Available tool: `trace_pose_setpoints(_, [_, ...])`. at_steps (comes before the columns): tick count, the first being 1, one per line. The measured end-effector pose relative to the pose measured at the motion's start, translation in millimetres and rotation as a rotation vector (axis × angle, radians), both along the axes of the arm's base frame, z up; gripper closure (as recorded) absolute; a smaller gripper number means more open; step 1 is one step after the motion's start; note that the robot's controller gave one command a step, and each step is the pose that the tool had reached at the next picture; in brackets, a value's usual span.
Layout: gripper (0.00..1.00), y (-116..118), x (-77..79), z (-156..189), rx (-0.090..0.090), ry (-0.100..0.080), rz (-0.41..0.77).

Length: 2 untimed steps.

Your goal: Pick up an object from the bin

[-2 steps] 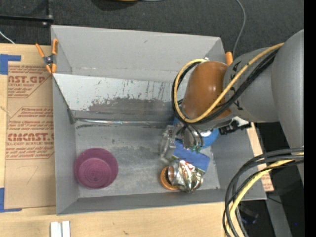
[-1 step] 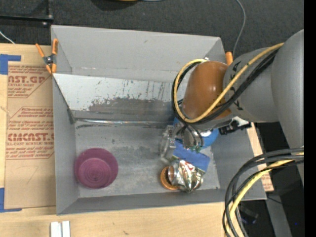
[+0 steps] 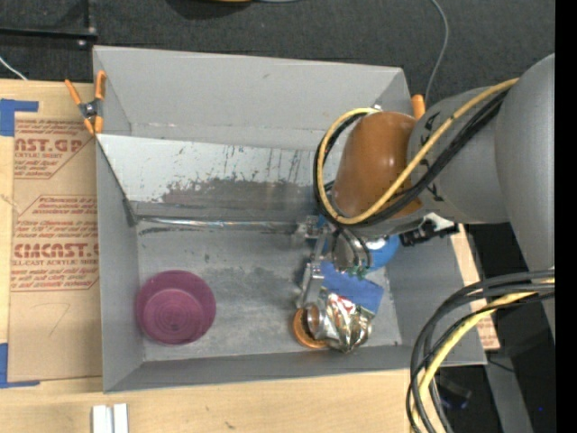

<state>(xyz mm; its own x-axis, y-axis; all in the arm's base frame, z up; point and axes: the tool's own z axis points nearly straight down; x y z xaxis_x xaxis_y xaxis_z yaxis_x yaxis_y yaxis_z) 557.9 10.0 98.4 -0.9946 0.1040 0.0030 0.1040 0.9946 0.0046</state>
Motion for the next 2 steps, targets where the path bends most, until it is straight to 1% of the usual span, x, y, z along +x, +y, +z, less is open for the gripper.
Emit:
trace_pose_setpoints(1, [1.00,0.0,0.0,0.0,0.000,0.000,0.000])
trace_pose_setpoints(2, [1.00,0.0,0.0,0.0,0.000,0.000,0.000])
